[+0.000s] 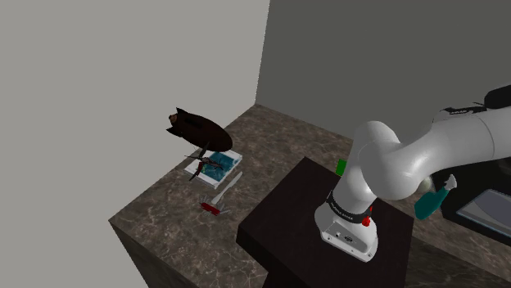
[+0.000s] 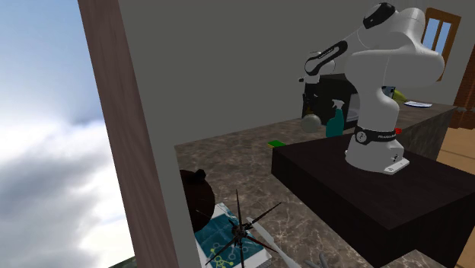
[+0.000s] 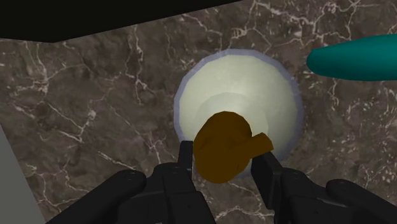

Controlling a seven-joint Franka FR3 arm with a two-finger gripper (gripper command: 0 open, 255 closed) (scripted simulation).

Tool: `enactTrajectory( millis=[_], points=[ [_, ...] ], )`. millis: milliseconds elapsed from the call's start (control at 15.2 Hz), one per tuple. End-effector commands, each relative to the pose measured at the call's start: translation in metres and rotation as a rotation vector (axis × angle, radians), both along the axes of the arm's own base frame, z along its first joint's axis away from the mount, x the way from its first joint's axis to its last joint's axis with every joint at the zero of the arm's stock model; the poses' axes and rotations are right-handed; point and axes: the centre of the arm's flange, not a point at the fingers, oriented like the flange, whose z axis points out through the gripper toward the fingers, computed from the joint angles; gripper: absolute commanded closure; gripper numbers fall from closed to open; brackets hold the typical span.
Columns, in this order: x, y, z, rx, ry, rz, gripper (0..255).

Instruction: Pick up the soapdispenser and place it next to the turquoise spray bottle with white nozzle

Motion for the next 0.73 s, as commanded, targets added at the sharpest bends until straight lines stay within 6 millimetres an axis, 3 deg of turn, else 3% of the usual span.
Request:
enactTrajectory(
  millis=[0, 66, 396, 660],
  points=[
    [0.000, 0.001, -0.003, 0.003, -0.003, 0.001, 255],
    [0.000, 0.001, -0.003, 0.003, -0.003, 0.001, 0],
    [0.000, 0.001, -0.003, 0.003, -0.003, 0.001, 0],
    [0.000, 0.000, 0.047, 0.003, -0.003, 0.001, 0]
  ],
)
